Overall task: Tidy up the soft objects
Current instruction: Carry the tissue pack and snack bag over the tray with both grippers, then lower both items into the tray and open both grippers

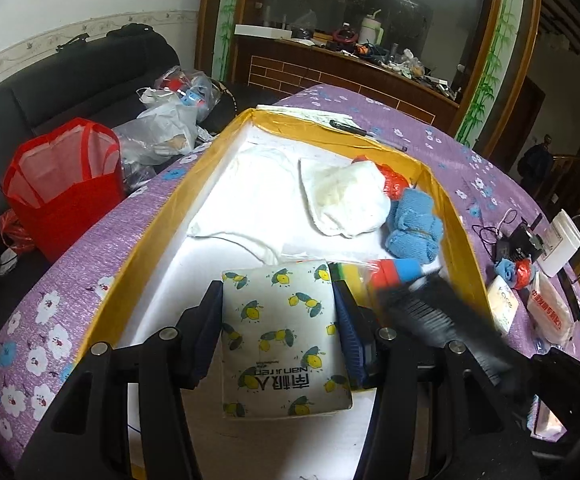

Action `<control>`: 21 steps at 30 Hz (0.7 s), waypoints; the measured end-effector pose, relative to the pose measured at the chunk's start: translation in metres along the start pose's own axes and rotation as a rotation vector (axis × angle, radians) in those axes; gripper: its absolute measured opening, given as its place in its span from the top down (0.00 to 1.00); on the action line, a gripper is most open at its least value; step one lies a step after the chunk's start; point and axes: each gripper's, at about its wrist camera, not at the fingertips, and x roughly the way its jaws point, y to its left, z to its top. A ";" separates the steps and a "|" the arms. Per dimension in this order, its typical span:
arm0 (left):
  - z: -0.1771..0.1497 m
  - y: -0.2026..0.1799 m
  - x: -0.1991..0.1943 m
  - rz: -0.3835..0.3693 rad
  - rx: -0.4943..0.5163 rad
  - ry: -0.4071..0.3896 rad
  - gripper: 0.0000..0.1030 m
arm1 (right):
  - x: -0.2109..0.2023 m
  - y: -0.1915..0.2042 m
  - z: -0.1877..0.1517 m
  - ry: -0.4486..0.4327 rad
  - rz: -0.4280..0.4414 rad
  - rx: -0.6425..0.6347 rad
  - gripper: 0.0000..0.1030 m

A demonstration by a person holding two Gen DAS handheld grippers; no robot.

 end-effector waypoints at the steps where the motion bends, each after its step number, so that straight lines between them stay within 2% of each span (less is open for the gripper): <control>1: 0.000 0.001 0.000 0.002 -0.004 0.001 0.49 | 0.000 0.003 0.000 0.001 -0.005 -0.006 0.64; 8: 0.002 0.006 0.000 0.009 -0.004 0.016 0.49 | 0.008 0.008 -0.005 0.029 0.011 -0.021 0.63; 12: 0.003 0.007 -0.001 -0.008 -0.015 0.033 0.41 | 0.007 0.003 -0.005 0.037 0.065 0.009 0.63; 17: 0.006 0.003 -0.009 -0.006 -0.011 0.004 0.40 | 0.003 -0.007 -0.006 0.057 0.146 0.068 0.63; 21: 0.007 -0.008 -0.019 0.011 0.025 -0.032 0.40 | -0.009 -0.010 -0.005 0.034 0.137 0.074 0.62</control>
